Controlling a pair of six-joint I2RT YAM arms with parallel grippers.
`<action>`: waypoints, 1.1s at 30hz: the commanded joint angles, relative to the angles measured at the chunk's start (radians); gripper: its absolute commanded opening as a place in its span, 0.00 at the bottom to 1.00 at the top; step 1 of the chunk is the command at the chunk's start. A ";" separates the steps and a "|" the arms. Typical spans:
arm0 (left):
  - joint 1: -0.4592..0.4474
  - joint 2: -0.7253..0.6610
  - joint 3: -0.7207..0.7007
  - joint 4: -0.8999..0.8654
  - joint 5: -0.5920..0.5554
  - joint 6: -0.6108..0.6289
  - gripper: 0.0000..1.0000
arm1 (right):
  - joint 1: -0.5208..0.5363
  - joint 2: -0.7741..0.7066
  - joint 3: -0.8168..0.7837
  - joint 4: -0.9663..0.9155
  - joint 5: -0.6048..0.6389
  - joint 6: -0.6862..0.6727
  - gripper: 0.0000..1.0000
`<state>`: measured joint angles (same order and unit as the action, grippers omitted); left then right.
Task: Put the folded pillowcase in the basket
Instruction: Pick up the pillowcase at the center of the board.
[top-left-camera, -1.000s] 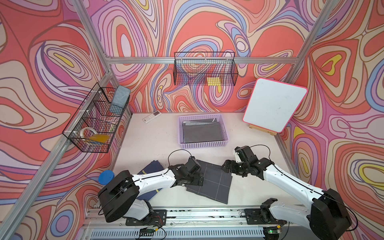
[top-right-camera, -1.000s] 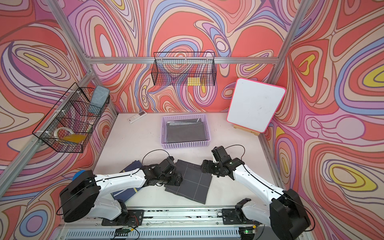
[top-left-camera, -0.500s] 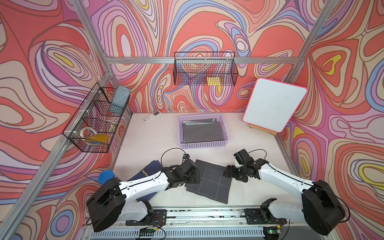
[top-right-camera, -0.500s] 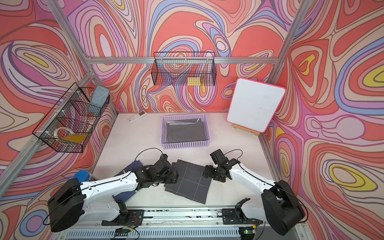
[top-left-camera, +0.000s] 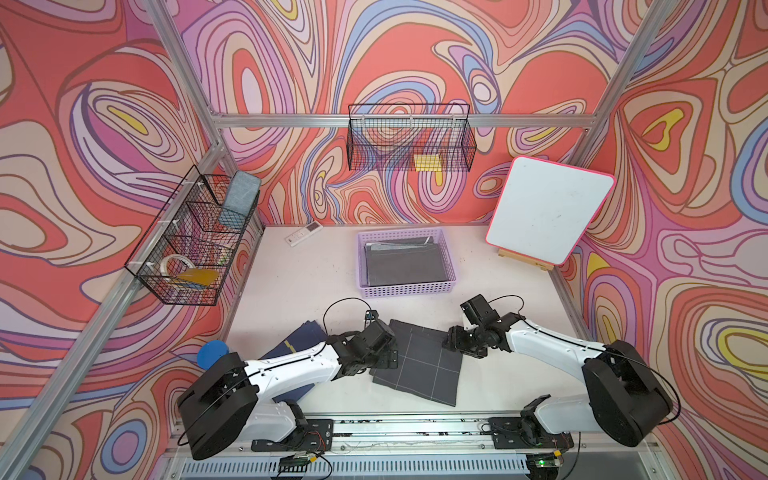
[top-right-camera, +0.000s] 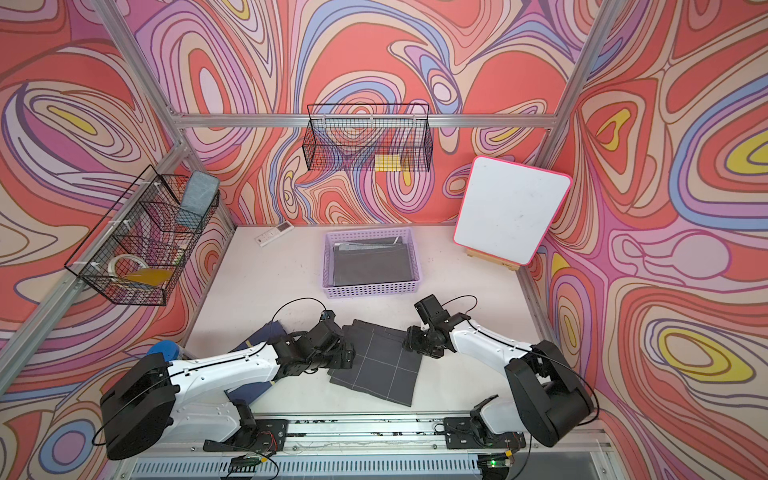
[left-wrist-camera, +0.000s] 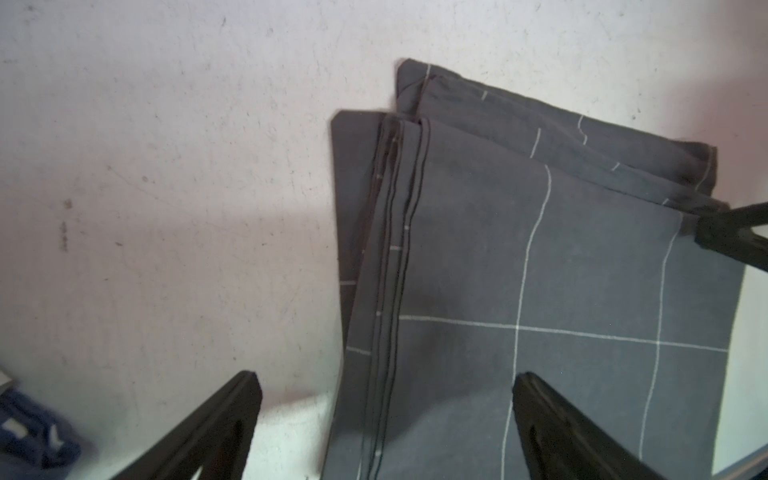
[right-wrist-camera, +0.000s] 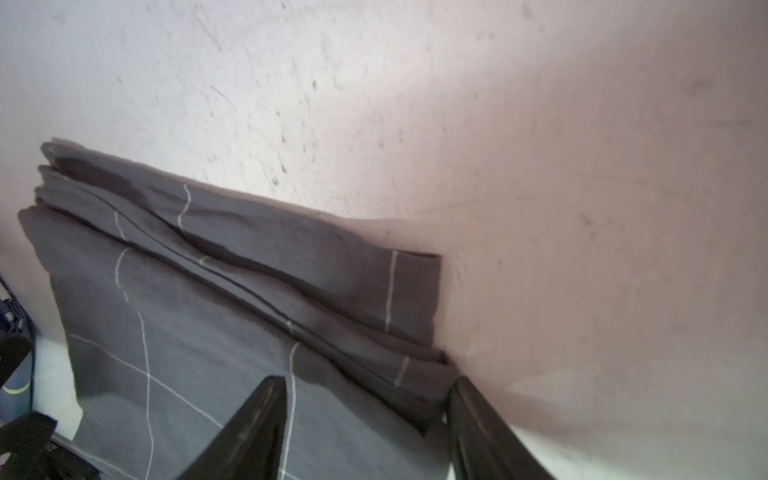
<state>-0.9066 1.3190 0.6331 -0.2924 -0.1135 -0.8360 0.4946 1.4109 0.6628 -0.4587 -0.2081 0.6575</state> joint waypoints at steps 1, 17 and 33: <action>0.000 0.019 -0.002 -0.010 -0.043 0.017 0.99 | 0.019 0.065 0.008 0.005 0.025 -0.002 0.53; 0.041 0.159 0.040 0.021 -0.028 0.062 0.83 | 0.108 0.141 0.079 -0.047 0.119 -0.006 0.37; 0.043 0.188 0.001 0.134 0.046 0.043 0.35 | 0.129 0.163 0.092 -0.038 0.116 -0.004 0.35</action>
<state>-0.8684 1.4963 0.6655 -0.1638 -0.1158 -0.7818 0.6106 1.5345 0.7689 -0.4595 -0.0895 0.6521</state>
